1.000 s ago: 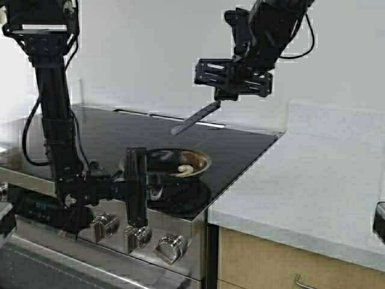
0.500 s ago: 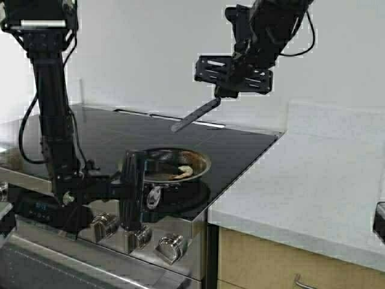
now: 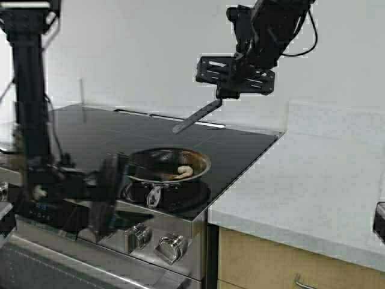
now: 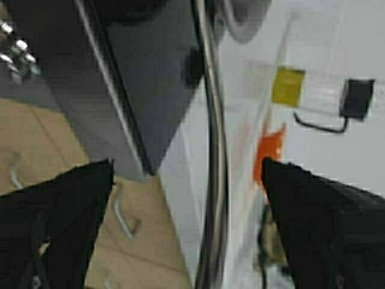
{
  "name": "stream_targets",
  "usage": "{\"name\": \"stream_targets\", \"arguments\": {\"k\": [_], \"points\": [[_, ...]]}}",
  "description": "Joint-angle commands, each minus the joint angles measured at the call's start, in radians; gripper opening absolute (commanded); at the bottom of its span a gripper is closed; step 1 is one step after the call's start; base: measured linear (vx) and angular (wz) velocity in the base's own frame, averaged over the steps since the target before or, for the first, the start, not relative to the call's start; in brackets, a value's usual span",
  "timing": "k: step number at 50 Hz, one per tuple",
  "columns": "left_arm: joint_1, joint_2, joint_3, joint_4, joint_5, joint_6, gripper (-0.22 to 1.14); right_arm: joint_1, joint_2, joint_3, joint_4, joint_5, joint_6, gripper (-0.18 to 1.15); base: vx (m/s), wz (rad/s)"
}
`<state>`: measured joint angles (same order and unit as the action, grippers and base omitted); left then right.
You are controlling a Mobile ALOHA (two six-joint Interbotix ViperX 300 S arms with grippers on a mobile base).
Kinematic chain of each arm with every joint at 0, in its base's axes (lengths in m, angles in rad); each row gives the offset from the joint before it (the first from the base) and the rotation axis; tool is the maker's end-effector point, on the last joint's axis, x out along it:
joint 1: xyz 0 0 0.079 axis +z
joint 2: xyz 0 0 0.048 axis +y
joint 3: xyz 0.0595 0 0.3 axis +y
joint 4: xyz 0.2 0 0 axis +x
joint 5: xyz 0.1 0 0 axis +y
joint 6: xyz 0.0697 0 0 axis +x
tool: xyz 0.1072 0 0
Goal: Add oil to the pan and cook the shrimp and serve it
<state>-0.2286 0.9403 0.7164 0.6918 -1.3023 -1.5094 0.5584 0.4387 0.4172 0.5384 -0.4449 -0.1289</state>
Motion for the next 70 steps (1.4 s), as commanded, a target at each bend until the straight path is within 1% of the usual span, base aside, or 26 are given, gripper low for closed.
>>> {"name": "stream_targets", "arguments": {"k": [1,7,10,12,14,17,18,19,21,22,23,25,29,31,39,45,52,58,64,70], "points": [[0.058,-0.087,0.091,-0.003,-0.009,0.071,1.02,0.002,-0.057,-0.006,0.011,-0.017,0.002,0.07,0.0,0.0],[0.095,-0.153,0.166,-0.015,-0.011,0.132,0.98,0.002,-0.064,0.008,0.021,-0.018,0.0,0.07,0.0,0.0],[0.101,-0.192,0.195,-0.038,-0.009,0.15,0.9,-0.003,-0.071,0.015,0.021,-0.018,0.0,0.07,0.0,0.0],[0.103,-0.219,0.212,-0.06,-0.005,0.161,0.81,-0.008,-0.078,0.021,0.023,-0.018,0.0,0.07,0.0,0.0],[0.103,-0.245,0.23,-0.081,0.003,0.169,0.69,-0.011,-0.086,0.026,0.026,-0.017,0.0,0.07,0.0,0.0],[0.103,-0.285,0.245,-0.109,0.025,0.183,0.43,-0.021,-0.101,0.037,0.038,-0.003,0.0,0.07,0.0,0.0],[0.103,-0.299,0.25,-0.118,0.035,0.186,0.32,-0.026,-0.109,0.04,0.044,0.005,0.0,0.07,0.0,0.0],[0.103,-0.319,0.256,-0.13,0.052,0.196,0.15,-0.034,-0.117,0.043,0.052,0.017,-0.002,0.07,0.0,0.0],[0.103,-0.348,0.265,-0.144,0.078,0.209,-0.03,-0.046,-0.135,0.052,0.064,0.049,-0.002,0.07,0.0,0.0],[0.103,-0.365,0.268,-0.152,0.091,0.215,-0.11,-0.054,-0.144,0.055,0.067,0.071,-0.002,0.07,0.0,0.0],[0.103,-0.383,0.272,-0.155,0.107,0.219,-0.14,-0.061,-0.155,0.058,0.069,0.091,-0.002,0.07,0.0,0.0],[0.103,-0.42,0.276,-0.158,0.144,0.229,-0.12,-0.078,-0.176,0.063,0.069,0.133,-0.003,0.07,0.0,0.0],[0.101,-0.503,0.281,-0.149,0.241,0.244,0.04,-0.118,-0.224,0.074,0.069,0.193,-0.006,0.07,0.0,0.0],[0.101,-0.549,0.282,-0.14,0.298,0.253,0.1,-0.138,-0.247,0.083,0.067,0.213,-0.008,0.07,0.0,0.0],[0.103,-0.752,0.275,-0.08,0.526,0.301,0.05,-0.219,-0.35,0.127,0.067,0.304,-0.006,0.07,0.0,0.0],[0.101,-0.893,0.262,-0.026,0.701,0.364,0.06,-0.285,-0.419,0.153,0.067,0.4,-0.006,0.07,0.0,0.0],[0.08,-1.023,0.249,0.052,0.845,0.442,0.06,-0.419,-0.489,0.179,0.067,0.549,-0.002,0.07,0.0,0.0],[0.029,-1.101,0.241,0.117,0.973,0.491,0.06,-0.549,-0.525,0.181,0.067,0.692,-0.008,0.07,0.0,0.0],[-0.02,-1.14,0.238,0.12,1.1,0.502,0.05,-0.698,-0.538,0.169,0.025,0.802,-0.018,0.07,0.0,0.0],[-0.021,-1.164,0.232,0.12,1.17,0.506,0.05,-0.845,-0.518,0.163,-0.08,0.893,-0.025,0.07,0.0,0.0]]}}
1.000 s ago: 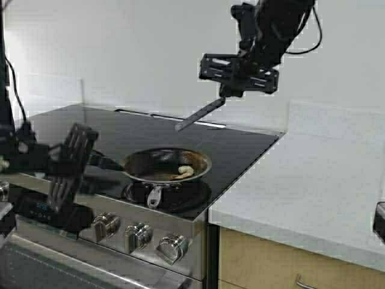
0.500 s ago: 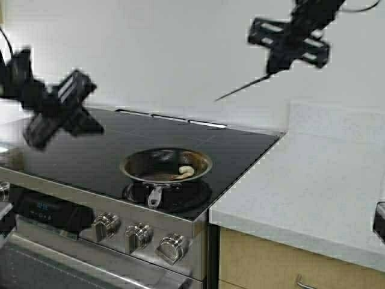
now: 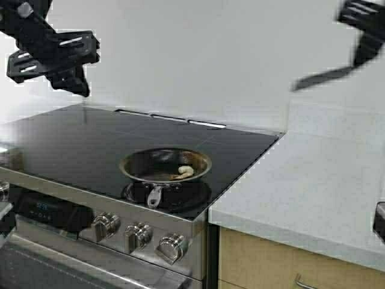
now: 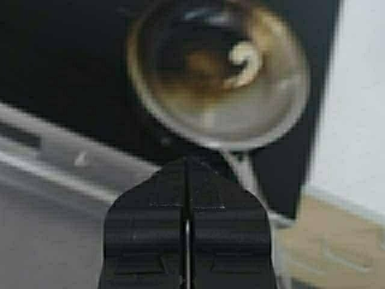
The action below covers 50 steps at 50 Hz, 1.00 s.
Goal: Add oil to the pan and cook the shrimp and serve it
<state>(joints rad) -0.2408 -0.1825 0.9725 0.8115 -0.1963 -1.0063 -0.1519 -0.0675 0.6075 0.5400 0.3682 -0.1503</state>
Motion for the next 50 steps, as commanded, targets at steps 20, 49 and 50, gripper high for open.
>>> {"name": "stream_targets", "arguments": {"k": [20,49,50], "points": [[-0.008,-0.083,-0.077,0.003,0.181,0.046,0.05,-0.407,0.241,-0.067,-0.225,0.199,-0.008,0.07,0.0,0.0],[-0.008,-0.071,-0.08,-0.003,0.187,0.095,0.05,-0.46,0.566,-0.179,-0.284,0.249,-0.037,0.07,0.0,0.0],[-0.008,-0.071,-0.08,-0.003,0.187,0.095,0.05,-0.46,0.569,-0.179,-0.284,0.242,-0.037,0.07,0.0,0.0]]}}
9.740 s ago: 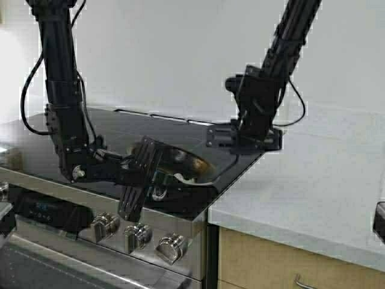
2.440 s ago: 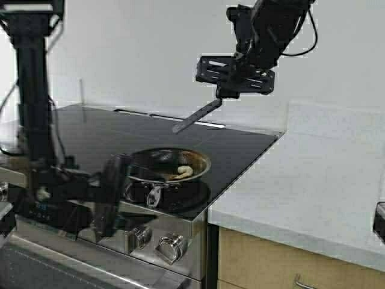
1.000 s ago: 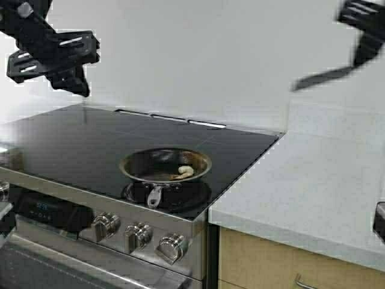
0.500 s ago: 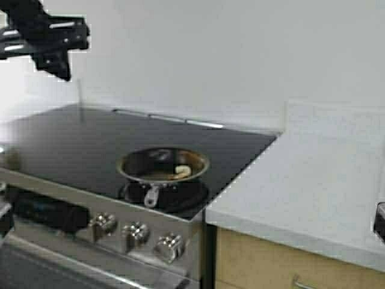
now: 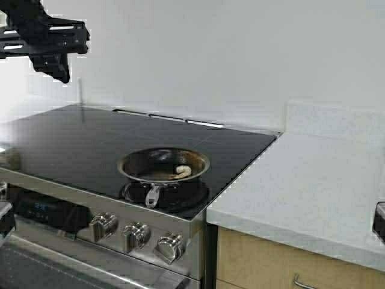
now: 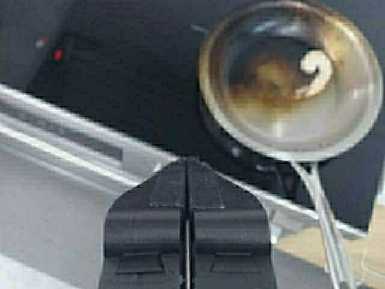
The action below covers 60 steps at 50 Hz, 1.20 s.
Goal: Add oil to the pan and cook the shrimp and serve it
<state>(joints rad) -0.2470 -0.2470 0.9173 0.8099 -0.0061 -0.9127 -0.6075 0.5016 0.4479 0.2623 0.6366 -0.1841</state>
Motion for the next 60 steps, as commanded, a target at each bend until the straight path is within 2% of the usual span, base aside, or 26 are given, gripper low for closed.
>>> {"name": "stream_targets", "arguments": {"k": [1,21,31,36,45,50,53,60], "points": [[-0.003,-0.005,-0.025,-0.002,-0.003,0.002,0.05,-0.005,0.005,-0.018,-0.006,-0.032,-0.003,0.07,0.0,0.0],[-0.002,0.018,-0.026,-0.003,-0.003,0.0,0.05,-0.005,0.083,-0.026,-0.006,-0.063,-0.006,0.08,0.0,0.0],[-0.002,0.018,-0.026,-0.006,-0.003,0.0,0.05,-0.005,0.101,-0.041,-0.006,-0.055,-0.006,0.13,0.0,0.0],[-0.003,0.018,-0.026,-0.009,-0.003,0.0,0.05,-0.005,0.1,-0.052,-0.006,-0.055,-0.005,0.26,0.0,0.0],[-0.002,0.018,-0.025,-0.011,-0.003,0.0,0.05,-0.011,0.1,-0.057,-0.006,-0.046,-0.002,0.71,0.0,0.0],[-0.003,0.018,-0.025,-0.011,-0.003,0.0,0.05,-0.014,0.098,-0.069,-0.006,-0.028,-0.003,0.92,0.0,0.0],[-0.002,0.018,-0.025,-0.011,-0.003,0.0,0.05,-0.014,0.094,-0.074,-0.005,-0.023,-0.003,0.95,0.0,0.0],[-0.003,0.018,-0.025,-0.011,-0.003,0.0,0.05,-0.015,0.078,-0.077,-0.006,-0.018,-0.003,0.95,0.0,0.0]]}}
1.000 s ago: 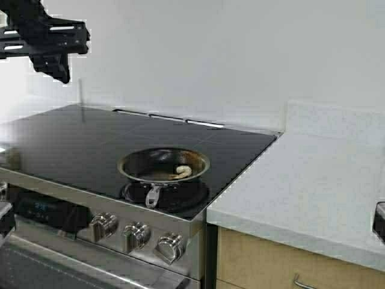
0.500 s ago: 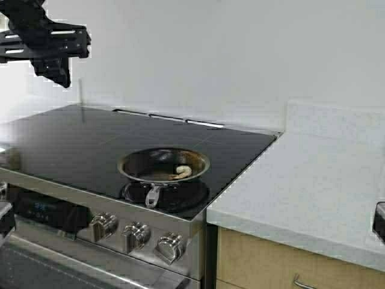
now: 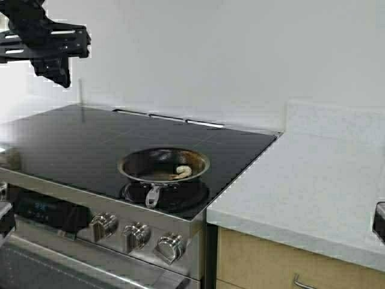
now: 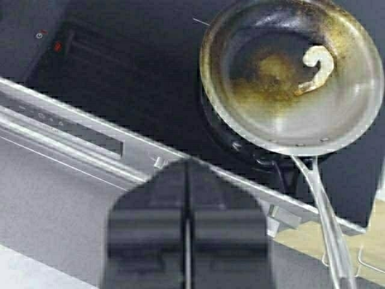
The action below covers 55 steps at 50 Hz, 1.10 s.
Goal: Add oil to the pan and cook the shrimp and serve it
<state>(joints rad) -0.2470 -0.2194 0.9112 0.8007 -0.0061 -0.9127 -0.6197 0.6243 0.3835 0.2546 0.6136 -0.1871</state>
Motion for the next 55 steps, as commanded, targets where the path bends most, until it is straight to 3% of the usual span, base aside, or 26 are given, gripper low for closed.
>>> {"name": "stream_targets", "arguments": {"k": [1,41,48,55], "points": [[-0.002,-0.009,-0.018,-0.002,-0.005,0.0,0.05,-0.002,-0.048,-0.012,0.002,0.005,0.0,0.95,0.0,0.0],[-0.003,-0.005,-0.017,-0.008,-0.003,-0.002,0.05,0.0,-0.244,-0.043,0.034,0.009,0.009,0.91,0.0,0.0],[-0.002,-0.002,-0.018,-0.011,-0.003,-0.002,0.05,0.012,-0.339,-0.043,0.08,0.008,-0.002,0.71,0.0,0.0],[-0.002,-0.002,-0.023,-0.011,-0.005,-0.003,0.05,0.075,-0.463,-0.035,0.086,-0.023,-0.017,0.31,0.0,0.0]]}}
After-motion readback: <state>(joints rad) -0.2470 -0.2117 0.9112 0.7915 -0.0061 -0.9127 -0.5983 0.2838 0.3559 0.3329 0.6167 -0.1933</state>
